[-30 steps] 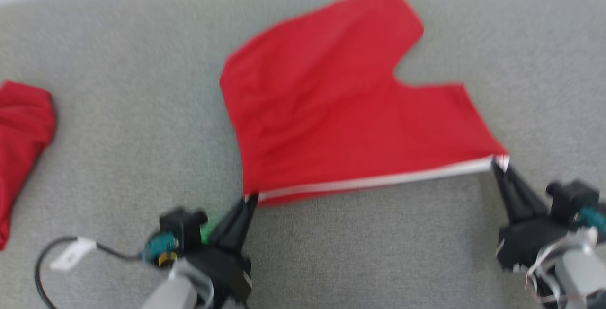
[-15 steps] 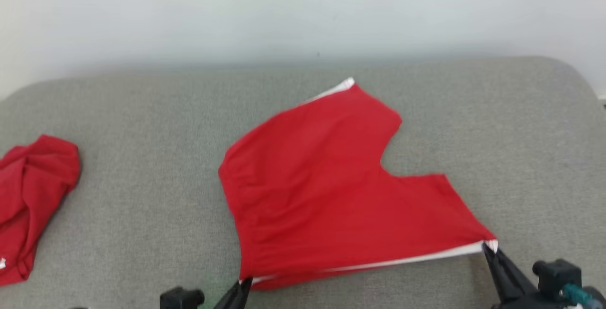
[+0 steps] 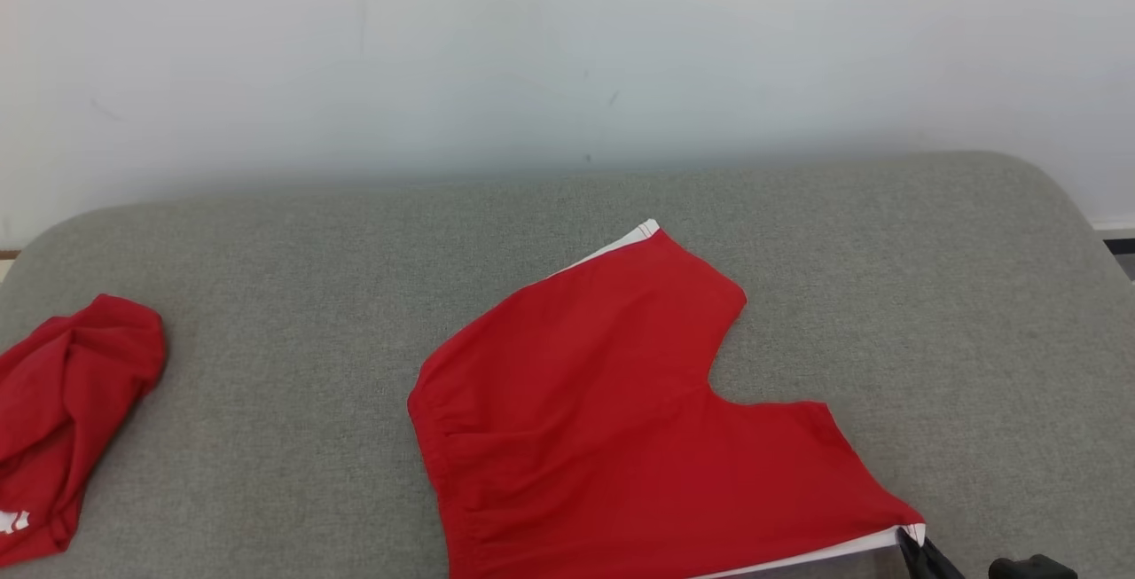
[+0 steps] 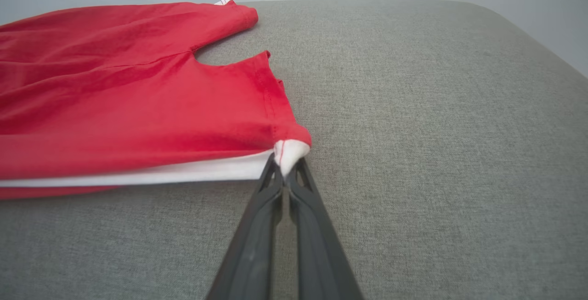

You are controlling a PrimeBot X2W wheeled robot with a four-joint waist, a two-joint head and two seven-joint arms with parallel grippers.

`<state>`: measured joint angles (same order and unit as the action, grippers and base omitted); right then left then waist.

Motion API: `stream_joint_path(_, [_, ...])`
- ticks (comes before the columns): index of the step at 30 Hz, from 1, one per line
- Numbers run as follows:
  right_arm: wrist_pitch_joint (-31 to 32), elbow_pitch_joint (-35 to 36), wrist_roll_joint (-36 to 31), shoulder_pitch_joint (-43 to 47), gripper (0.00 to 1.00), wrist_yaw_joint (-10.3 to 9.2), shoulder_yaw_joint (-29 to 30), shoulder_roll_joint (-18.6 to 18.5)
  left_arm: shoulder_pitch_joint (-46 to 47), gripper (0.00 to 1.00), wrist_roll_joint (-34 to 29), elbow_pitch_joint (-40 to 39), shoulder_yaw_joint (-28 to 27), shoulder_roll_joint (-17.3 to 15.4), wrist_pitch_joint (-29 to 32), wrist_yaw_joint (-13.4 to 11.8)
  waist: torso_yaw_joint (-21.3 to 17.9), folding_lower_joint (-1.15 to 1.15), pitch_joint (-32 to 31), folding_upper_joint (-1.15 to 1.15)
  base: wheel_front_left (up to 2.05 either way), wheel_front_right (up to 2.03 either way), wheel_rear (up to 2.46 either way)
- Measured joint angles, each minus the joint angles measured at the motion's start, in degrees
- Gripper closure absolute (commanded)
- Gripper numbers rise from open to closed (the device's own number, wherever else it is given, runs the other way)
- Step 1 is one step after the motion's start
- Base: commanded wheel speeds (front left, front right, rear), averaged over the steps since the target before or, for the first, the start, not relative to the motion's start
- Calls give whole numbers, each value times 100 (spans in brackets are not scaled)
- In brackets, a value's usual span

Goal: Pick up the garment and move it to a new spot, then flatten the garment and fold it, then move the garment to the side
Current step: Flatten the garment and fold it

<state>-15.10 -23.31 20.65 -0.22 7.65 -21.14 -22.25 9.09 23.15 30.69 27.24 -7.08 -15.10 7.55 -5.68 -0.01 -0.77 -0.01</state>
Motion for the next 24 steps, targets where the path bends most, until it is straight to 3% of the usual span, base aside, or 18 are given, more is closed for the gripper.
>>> stream_joint_path(24, [2,238,-177,593,100,15,93,157,-687,100,-126,-129,-399,-8,0,24,101,0,-333,0,0,0,0])
